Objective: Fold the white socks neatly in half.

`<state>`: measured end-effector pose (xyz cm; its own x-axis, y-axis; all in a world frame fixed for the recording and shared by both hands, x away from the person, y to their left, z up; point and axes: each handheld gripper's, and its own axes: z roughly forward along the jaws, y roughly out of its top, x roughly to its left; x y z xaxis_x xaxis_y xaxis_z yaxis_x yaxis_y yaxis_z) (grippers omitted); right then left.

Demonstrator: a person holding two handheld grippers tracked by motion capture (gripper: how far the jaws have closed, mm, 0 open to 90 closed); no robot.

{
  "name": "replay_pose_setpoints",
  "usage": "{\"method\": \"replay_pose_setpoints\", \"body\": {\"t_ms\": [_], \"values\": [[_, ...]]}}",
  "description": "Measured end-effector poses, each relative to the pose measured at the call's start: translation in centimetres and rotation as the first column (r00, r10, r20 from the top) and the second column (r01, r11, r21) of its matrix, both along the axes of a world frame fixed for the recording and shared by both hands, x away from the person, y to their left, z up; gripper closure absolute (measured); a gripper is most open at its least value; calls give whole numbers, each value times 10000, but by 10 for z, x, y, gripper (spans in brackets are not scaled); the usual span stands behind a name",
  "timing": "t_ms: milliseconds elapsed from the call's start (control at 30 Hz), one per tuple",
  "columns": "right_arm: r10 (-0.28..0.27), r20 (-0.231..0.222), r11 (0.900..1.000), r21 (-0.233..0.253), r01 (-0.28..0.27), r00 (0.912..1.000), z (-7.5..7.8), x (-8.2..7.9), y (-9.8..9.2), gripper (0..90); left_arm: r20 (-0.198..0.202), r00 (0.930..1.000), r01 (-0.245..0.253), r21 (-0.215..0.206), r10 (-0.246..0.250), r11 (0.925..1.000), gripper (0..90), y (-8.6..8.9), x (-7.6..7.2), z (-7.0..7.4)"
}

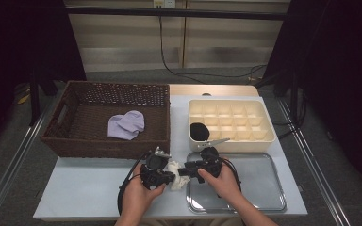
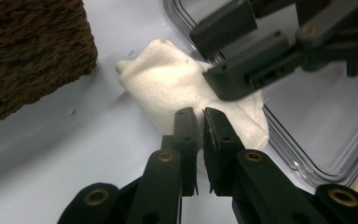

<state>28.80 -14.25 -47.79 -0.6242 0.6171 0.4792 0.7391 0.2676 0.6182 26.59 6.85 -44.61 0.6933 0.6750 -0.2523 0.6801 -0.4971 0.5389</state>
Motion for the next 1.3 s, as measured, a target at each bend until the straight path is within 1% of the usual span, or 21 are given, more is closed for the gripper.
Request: {"method": "replay_pose_setpoints", "body": {"t_ms": [67, 133, 200, 267, 400, 467, 500, 533, 567, 600, 633, 700, 800, 833, 900, 967, 1067, 1133, 1200, 1267, 1300], "values": [[-130, -46, 9998, 135, 130, 9999, -2, -1, 1, 537, 8, 10000, -12, 37, 12, 10000, 839, 0, 0, 0], [-4, -15, 9998, 178, 4, 10000, -5, 0, 4, 576, -2, 10000, -9, 133, 9, 9999, 837, 1, 0, 0], [-11, -230, 9995, 323, 19, 9997, -11, 1, 9, 594, 101, 9999, -61, 128, 60, 9999, 823, 2, 0, 0], [-50, -392, 9996, 270, 61, 9992, -10, 3, 10, 610, 174, 9998, -59, 96, 57, 9999, 799, 4, 1, 0], [-37, -974, 9982, 586, 95, 9952, -10, 7, 4, 716, 352, 9994, -73, 200, 66, 9998, 780, 6, 2, 0], [44, -856, 9981, 620, 9, 9963, -8, 7, 3, 762, 455, 9988, -170, 136, 164, 9998, 762, 9, 3, 0], [24, -857, 9972, 751, 41, 9963, -7, 6, 3, 842, 532, 9984, -190, 185, 180, 9996, 751, 10, 3, 1], [49, -771, 9947, 1030, 31, 9970, -5, 7, 0, 900, 656, 9977, -191, 163, 179, 9997, 737, 11, 3, 1], [52, -655, 9941, 1082, 19, 9978, -2, 8, -2, 900, 785, 9966, -255, 221, 237, 9994, 727, 12, 3, 1], [61, -628, 9962, 869, -7, 9980, 1, 10, -3, 900, 823, 9961, -315, 134, 303, 9994, 705, 13, 4, 1], [269, -746, 9980, 584, -226, 9969, 1, 11, -3, 900, 821, 9961, -329, 122, 318, 9994, 694, 13, 4, 0], [167, -596, 9996, 254, -152, 9981, 0, 9, -2, 900, 808, 9964, -273, 138, 261, 9995, 692, 12, 4, -1], [-117, -509, 9994, 315, 133, 9986, -1, 8, -3, 846, 780, 9968, -183, 110, 174, 9998, 702, 10, 4, -2], [-101, -561, 9992, 368, 122, 9984, -1, 9, -3, 811, 773, 9968, -186, 91, 179, 9998, 702, 10, 3, -2], [-117, -572, 9992, 369, 139, 9983, -1, 9, -4, 784, 851, 9963, -130, 58, 125, 9999, 697, 7, 3, -2], [-304, -606, 9981, 508, 335, 9977, 2, 9, -6, 723, 920, 9957, -124, 126, 112, 9998, 692, 5, 3, -3], [-450, -464, 9963, 714, 483, 9979, 9, 9, -10, 623, 937, 9955, -116, 177, 99, 9998, 693, 2, 3, -4], [-319, -431, 9975, 613, 345, 9986, 12, 8, -8, 600, 946, 9955, -121, 125, 109, 9998, 692, 1, 3, -5], [-306, -432, 9988, 378, 322, 9986, 10, 7, -5, 586, 1044, 9945, -91, 217, 68, 9997, 693, -1, 2, -5], [-194, -559, 9989, 416, 217, 9982, 5, 6, -3, 568, 1164, 9932, -103, 325, 64, 9994, 694, -3, 0, -5], [-232, -568, 9986, 456, 258, 9981, 4, 6, -2, 559, 1121, 9937, -95, 277, 63, 9996, 694, -4, 0, -5]]}}
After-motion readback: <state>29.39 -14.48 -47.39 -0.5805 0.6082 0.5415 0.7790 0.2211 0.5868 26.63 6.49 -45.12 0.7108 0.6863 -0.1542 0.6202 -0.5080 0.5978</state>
